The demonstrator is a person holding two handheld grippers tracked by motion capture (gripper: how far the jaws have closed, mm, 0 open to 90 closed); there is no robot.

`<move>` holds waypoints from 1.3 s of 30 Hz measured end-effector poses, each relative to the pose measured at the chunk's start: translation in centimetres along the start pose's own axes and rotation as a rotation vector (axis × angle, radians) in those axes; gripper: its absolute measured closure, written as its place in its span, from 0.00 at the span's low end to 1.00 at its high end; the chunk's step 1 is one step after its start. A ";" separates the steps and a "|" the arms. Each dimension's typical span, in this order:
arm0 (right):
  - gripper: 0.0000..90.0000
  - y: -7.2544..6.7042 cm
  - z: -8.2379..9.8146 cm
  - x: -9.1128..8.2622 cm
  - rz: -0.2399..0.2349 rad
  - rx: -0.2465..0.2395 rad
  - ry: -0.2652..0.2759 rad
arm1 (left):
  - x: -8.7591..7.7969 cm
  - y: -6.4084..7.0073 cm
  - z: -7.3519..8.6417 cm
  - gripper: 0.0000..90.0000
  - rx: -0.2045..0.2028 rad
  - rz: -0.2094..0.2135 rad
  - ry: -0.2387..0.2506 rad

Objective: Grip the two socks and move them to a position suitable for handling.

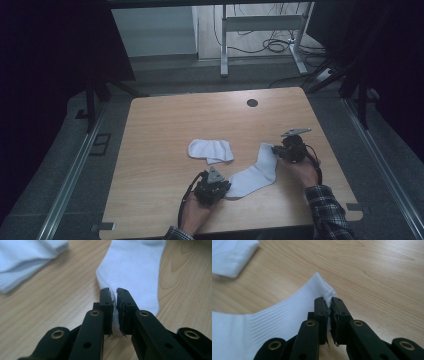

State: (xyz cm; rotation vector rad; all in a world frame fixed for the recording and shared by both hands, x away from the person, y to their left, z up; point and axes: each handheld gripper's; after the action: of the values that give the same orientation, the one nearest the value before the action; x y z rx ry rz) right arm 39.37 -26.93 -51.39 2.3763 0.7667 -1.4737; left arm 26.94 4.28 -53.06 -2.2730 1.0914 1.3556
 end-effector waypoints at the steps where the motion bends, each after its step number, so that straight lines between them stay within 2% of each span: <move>1: 0.92 -0.2 0.2 -0.4 -0.008 0.000 0.005 | 0.0 0.0 0.0 0.92 0.000 0.000 0.000; 7: 0.92 -1.4 1.0 -2.5 -0.029 -0.031 0.023 | -2.4 -1.4 0.1 0.92 0.018 -0.024 0.007; 9: 0.92 -2.0 1.4 -3.3 -0.037 -0.038 0.027 | -3.1 -2.0 0.2 0.92 0.019 -0.027 0.007; 11: 0.92 -3.2 2.0 -4.3 -0.065 -0.052 0.038 | -4.0 -2.8 0.4 0.92 0.034 -0.039 -0.008; 17: 0.91 -5.4 3.1 -5.4 -0.090 -0.088 0.040 | -5.4 -4.0 1.0 0.91 0.049 -0.042 -0.032; 19: 0.91 -6.2 3.5 -5.6 -0.096 -0.099 0.038 | -5.7 -4.5 1.2 0.90 0.043 -0.041 -0.039; 21: 0.91 -6.7 4.0 -5.4 -0.096 -0.106 0.030 | -5.5 -5.1 1.6 0.87 0.017 -0.041 -0.044; 24: 0.89 -6.8 4.8 -4.4 -0.094 -0.095 0.002 | -4.4 -5.7 2.2 0.84 -0.018 -0.044 -0.069; 25: 0.84 -6.6 5.6 -3.2 -0.098 -0.079 -0.024 | -4.0 -5.8 2.5 0.75 -0.027 -0.048 -0.076; 26: 0.82 -6.5 5.9 -2.8 -0.091 -0.074 -0.033 | -3.7 -6.0 2.8 0.72 -0.047 -0.048 -0.064; 27: 0.80 -6.3 6.0 -2.7 -0.089 -0.077 -0.036 | -3.7 -6.0 2.8 0.70 -0.047 -0.048 -0.064; 28: 0.80 -6.3 6.0 -2.7 -0.089 -0.077 -0.036 | -3.8 -6.1 2.9 0.70 -0.063 -0.042 -0.048; 30: 0.73 -6.1 6.0 -3.6 -0.070 -0.073 0.002 | -4.5 -6.6 2.8 0.65 -0.089 -0.050 -0.019; 33: 0.70 -5.9 5.9 -4.1 -0.058 -0.075 0.030 | -5.0 -6.9 2.6 0.63 -0.094 -0.070 -0.011; 36: 0.67 -5.4 6.2 -4.1 -0.027 -0.078 0.027 | -5.5 -7.4 2.3 0.60 -0.107 -0.098 0.000; 38: 0.64 -4.8 6.5 -3.9 -0.017 -0.077 0.026 | -5.6 -8.1 2.0 0.59 -0.119 -0.125 0.002; 39: 0.64 -4.8 6.5 -3.9 -0.017 -0.077 0.026 | -5.6 -8.1 2.0 0.59 -0.119 -0.125 0.002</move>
State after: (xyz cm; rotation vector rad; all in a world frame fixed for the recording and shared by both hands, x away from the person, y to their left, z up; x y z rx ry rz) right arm 30.41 -27.13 -50.62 2.3421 0.8360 -1.3955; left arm 30.04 13.52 -50.44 -2.3823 0.8746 1.4029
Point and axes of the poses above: each handheld gripper's, and its own axes: x roughly forward along the jaws, z roughly out of its underside, y roughly to its right, and after that the axes turned 15 degrees about -y, right-handed
